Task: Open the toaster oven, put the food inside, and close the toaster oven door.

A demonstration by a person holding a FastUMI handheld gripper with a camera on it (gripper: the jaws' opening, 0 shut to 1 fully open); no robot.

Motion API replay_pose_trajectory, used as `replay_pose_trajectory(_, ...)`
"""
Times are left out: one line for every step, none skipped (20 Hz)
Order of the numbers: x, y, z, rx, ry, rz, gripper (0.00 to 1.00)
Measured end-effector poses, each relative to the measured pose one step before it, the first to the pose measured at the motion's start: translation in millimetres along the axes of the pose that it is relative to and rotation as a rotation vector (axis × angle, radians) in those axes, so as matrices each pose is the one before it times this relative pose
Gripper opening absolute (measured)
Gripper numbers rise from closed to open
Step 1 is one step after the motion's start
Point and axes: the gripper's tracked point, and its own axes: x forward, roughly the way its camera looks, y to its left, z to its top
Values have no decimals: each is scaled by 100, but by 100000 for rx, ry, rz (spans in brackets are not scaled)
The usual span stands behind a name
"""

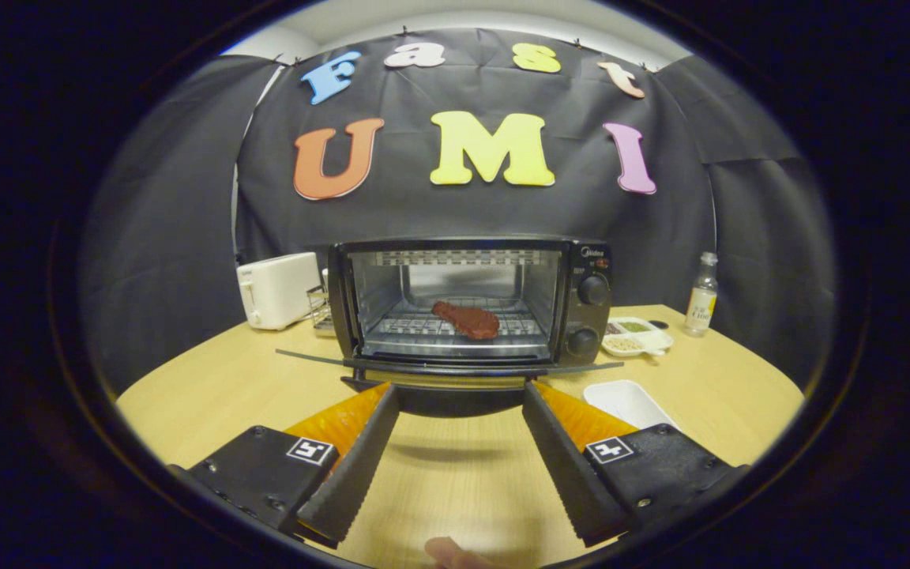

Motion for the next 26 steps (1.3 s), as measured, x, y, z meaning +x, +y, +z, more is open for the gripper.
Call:
replay_pose_trajectory(220, 52, 589, 246, -394, 213, 100)
replay_pose_trajectory(81, -20, 439, 320, 90, 135, 100)
replay_pose_trajectory(161, 13, 644, 610, -14, 143, 100)
replay_pose_trajectory(237, 36, 475, 532, -68, 273, 100)
replay_pose_trajectory(262, 54, 767, 598, -487, 297, 100)
replay_pose_trajectory(296, 10, 605, 373, -533, 285, 100)
replay_pose_trajectory(344, -9, 652, 341, -366, 250, 100)
replay_pose_trajectory(376, 65, 633, 412, -300, 143, 100)
replay_pose_trajectory(467, 55, 766, 336, -396, 101, 100)
replay_pose_trajectory(510, -64, 744, -169, -752, 69, 100)
replay_pose_trajectory(613, -194, 783, -407, -974, -379, 100)
replay_pose_trajectory(557, -173, 676, -728, -765, -409, 100)
replay_pose_trajectory(641, -180, 571, -1169, -289, -753, 100)
replay_pose_trajectory(609, -423, 577, -1544, -549, -1584, 100)
replay_pose_trajectory(664, -526, 630, -1426, -958, -1958, 100)
replay_pose_trajectory(610, -324, 710, -700, -1421, -1017, 100)
replay_pose_trajectory(440, -293, 724, -159, -796, -673, 100)
replay_pose_trajectory(-129, -505, 259, 368, -149, -1420, 100)
replay_pose_trajectory(-426, -494, 683, 652, -783, -1162, 100)
replay_pose_trajectory(-680, -249, 960, 575, -1015, -152, 100)
replay_pose_trajectory(-950, -140, 1129, 417, -1624, 192, 100)
replay_pose_trajectory(-1325, -153, 1499, 400, -2199, 217, 100)
replay_pose_trajectory(-1344, -172, 1525, 446, -1819, 147, 100)
replay_pose_trajectory(-1627, 18, 1472, 776, -1827, 629, 100)
replay_pose_trajectory(-1700, 64, 1732, 1093, -1704, 827, 100)
replay_pose_trajectory(-1668, -78, 1581, 1370, -1733, 22, 100)
